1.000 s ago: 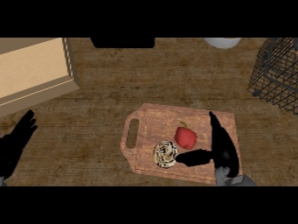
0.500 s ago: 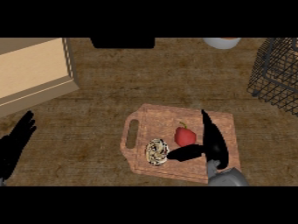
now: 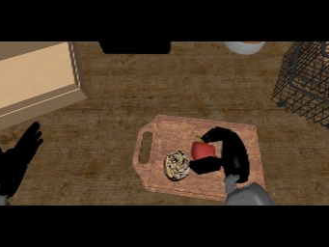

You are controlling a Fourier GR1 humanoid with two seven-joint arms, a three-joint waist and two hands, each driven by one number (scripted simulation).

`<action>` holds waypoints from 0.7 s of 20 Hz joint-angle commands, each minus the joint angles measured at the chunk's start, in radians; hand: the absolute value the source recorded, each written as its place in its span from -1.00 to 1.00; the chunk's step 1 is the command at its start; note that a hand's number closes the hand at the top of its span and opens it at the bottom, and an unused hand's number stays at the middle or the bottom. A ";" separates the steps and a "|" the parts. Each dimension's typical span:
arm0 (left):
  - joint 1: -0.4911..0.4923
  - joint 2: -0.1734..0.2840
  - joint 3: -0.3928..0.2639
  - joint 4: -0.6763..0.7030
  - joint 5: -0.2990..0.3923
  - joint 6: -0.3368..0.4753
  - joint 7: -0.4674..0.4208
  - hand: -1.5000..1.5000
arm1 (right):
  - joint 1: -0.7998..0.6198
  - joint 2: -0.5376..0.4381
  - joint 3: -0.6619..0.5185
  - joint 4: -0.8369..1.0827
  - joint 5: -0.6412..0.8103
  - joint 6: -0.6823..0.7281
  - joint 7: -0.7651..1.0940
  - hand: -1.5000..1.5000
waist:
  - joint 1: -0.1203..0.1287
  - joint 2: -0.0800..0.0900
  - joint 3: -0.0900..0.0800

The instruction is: Pick the bell pepper from the cutting board and place it in the tiered basket

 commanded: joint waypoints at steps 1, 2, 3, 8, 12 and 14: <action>0.045 0.036 0.040 -0.070 0.038 -0.067 0.046 0.00 | 0.035 0.014 0.017 -0.066 0.080 -0.027 0.047 1.00 | 0.004 0.007 0.006; 0.000 0.003 0.033 0.023 -0.006 -0.036 -0.013 0.00 | -0.036 0.016 0.006 0.058 0.048 -0.089 0.007 1.00 | 0.004 0.009 0.006; -0.018 -0.008 0.031 0.038 -0.011 -0.029 -0.015 0.00 | 0.063 -0.010 -0.006 -0.097 0.075 -0.031 0.043 1.00 | -0.001 0.008 0.006; -0.002 -0.016 -0.004 -0.005 -0.025 -0.024 -0.004 0.00 | -0.329 0.016 0.039 0.157 0.262 0.054 0.328 1.00 | 0.044 0.014 0.004; -0.021 -0.007 -0.004 0.013 -0.015 -0.051 -0.006 0.00 | -0.570 0.016 0.099 0.273 0.293 0.141 0.510 1.00 | 0.058 0.014 0.004; -0.091 0.008 0.010 0.049 -0.025 -0.034 0.012 0.00 | -0.648 0.016 0.099 0.371 0.338 0.136 0.529 1.00 | 0.045 0.018 0.004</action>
